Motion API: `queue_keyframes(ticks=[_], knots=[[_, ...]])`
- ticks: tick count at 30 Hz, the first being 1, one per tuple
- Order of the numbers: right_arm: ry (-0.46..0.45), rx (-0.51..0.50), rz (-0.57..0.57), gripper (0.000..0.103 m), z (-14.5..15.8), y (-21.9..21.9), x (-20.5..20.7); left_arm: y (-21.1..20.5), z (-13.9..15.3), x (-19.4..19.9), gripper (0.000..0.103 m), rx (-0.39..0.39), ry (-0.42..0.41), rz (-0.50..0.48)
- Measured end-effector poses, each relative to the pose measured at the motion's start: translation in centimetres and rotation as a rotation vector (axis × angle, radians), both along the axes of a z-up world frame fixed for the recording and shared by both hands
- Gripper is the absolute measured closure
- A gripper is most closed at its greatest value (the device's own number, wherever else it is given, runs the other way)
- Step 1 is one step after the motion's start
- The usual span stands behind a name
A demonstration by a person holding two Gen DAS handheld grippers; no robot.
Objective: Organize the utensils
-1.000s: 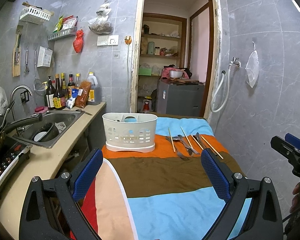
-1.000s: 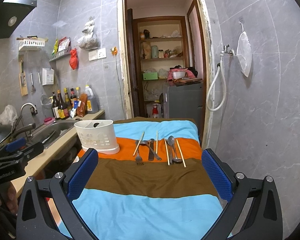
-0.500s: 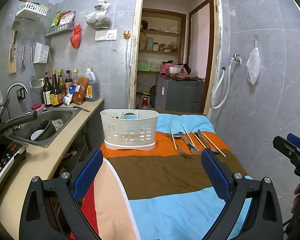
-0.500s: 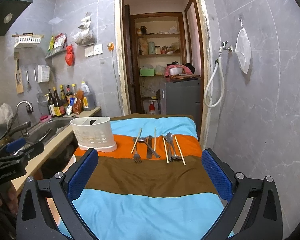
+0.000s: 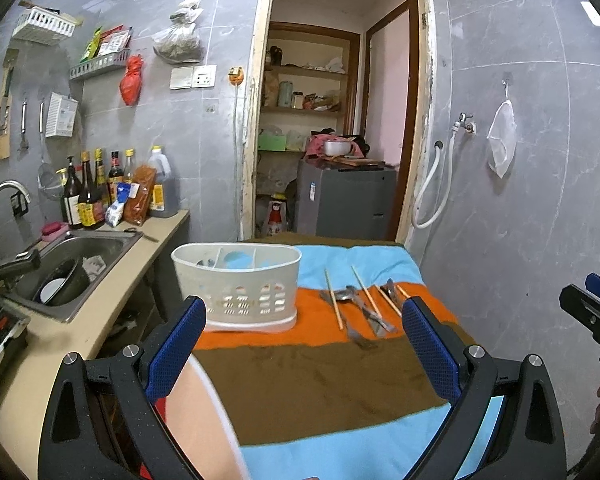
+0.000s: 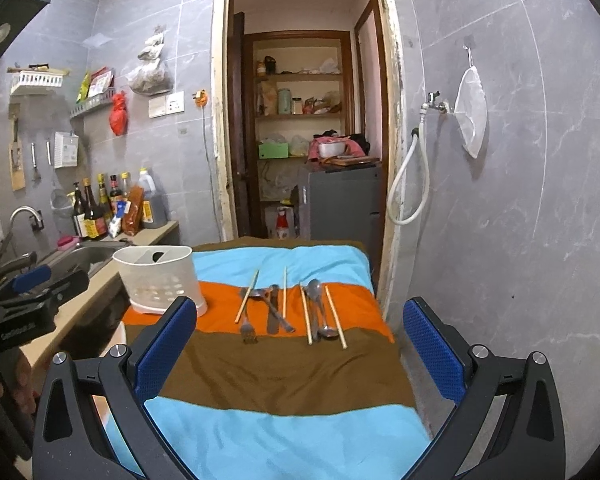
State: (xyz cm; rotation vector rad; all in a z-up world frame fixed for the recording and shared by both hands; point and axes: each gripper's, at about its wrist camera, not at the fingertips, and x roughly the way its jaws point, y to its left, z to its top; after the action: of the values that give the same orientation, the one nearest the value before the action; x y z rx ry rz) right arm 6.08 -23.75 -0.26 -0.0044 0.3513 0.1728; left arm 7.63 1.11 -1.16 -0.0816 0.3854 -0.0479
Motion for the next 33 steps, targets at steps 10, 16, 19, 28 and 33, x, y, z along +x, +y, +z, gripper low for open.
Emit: queue_keyframes(ticks=[10,16,19,28,33], knots=[[0.035,0.004,0.029,0.0,-0.6,-3.0,7.2,-3.8,-1.2,7.4,0.007,0.012,0.057,0.026],[0.086,-0.021,0.071,0.0,-2.8,-5.0,14.3,-6.1,-3.8,13.4,0.007,0.026,0.1,0.064],[0.125,-0.023,0.098,0.0,-4.5,-5.9,18.3,-7.0,-5.3,17.0,0.007,0.047,0.126,0.08],[0.247,0.001,0.117,0.005,-9.4,-6.6,27.3,-8.3,-9.9,25.8,0.008,0.059,0.203,0.098],[0.373,0.022,0.167,0.036,-12.5,-6.0,31.1,-8.5,-12.1,29.1,0.015,0.067,0.255,0.106]])
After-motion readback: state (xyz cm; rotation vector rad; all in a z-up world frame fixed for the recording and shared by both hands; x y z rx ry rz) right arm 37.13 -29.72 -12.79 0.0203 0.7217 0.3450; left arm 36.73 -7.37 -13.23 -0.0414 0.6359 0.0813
